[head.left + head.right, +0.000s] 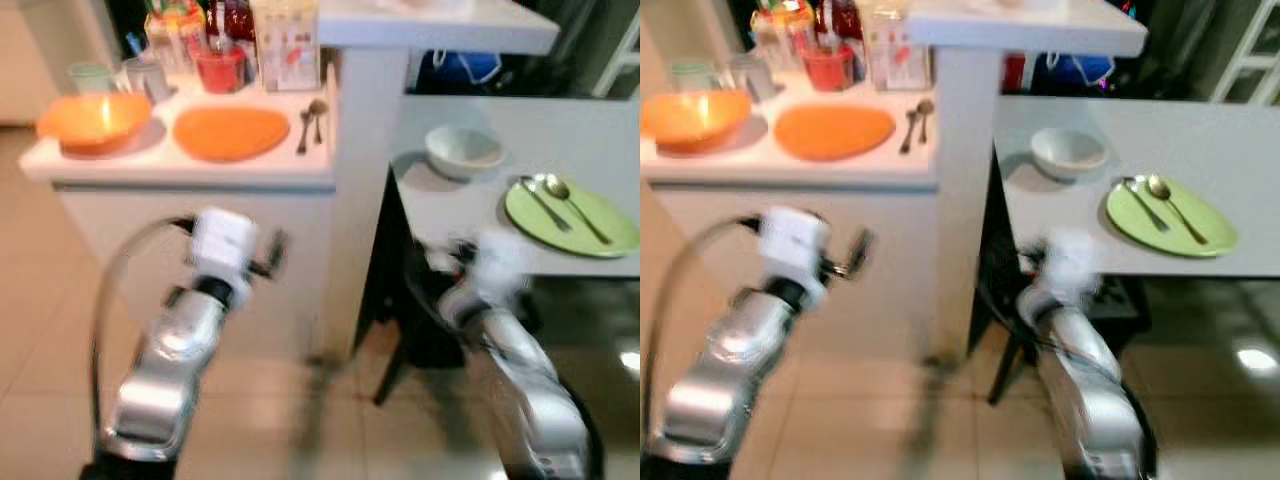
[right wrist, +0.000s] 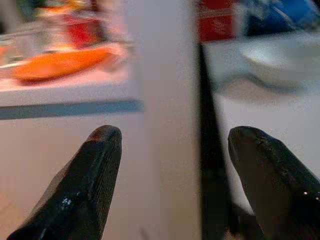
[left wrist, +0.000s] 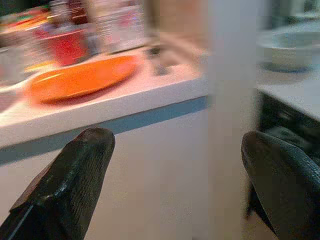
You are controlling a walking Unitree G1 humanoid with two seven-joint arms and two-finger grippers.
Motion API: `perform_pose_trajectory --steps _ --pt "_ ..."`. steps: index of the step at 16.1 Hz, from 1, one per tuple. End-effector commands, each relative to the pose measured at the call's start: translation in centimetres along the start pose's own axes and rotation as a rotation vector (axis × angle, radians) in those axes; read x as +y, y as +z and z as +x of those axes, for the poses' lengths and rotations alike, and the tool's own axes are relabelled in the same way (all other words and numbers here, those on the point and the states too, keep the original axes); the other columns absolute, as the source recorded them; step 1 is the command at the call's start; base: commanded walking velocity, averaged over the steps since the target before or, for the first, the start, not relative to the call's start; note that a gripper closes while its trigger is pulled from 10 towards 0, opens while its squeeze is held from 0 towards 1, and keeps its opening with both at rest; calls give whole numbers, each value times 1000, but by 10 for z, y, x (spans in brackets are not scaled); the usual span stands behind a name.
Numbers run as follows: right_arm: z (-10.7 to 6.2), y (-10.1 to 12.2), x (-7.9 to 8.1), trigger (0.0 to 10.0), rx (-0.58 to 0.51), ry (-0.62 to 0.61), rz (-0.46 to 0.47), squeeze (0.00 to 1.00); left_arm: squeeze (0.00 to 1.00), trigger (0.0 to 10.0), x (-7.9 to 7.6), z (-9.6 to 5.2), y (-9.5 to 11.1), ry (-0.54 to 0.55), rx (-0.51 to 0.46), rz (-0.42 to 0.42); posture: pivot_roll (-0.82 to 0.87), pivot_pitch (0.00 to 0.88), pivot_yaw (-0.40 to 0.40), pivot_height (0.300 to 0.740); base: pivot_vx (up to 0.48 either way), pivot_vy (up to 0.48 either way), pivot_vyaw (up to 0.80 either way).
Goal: Setting the table
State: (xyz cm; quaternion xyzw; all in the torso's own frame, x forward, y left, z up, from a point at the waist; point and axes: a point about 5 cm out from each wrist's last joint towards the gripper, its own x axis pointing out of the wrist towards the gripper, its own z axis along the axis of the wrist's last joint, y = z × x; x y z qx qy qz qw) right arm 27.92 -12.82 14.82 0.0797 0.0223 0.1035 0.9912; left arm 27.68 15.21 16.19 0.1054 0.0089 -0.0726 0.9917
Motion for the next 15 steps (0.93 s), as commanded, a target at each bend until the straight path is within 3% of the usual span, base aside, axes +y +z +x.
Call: perform_pose_trajectory --steps 1,3,6,10,12,15 --pt "4 4 -3 10000 4 -7 -56 0 0 10000 4 2 4 44 -14 7 38 0 -50 740 0 382 0" --pt "8 7 -2 10000 0 -20 -83 0 0 10000 5 4 6 46 -18 11 40 0 -50 740 0 388 0" --pt "13 20 4 10000 -62 20 -18 0 0 10000 7 6 15 62 -44 6 49 0 -55 740 0 385 0" --pt "12 19 6 10000 -92 42 39 0 0 10000 4 8 22 61 -79 1 62 0 -53 740 0 382 0" --pt "13 22 7 10000 -103 47 45 0 0 10000 6 11 29 76 -113 -42 61 0 -48 740 0 0 0" --pt "14 28 8 10000 -133 47 60 0 0 10000 8 12 35 82 -139 -36 68 0 -48 740 214 0 0"
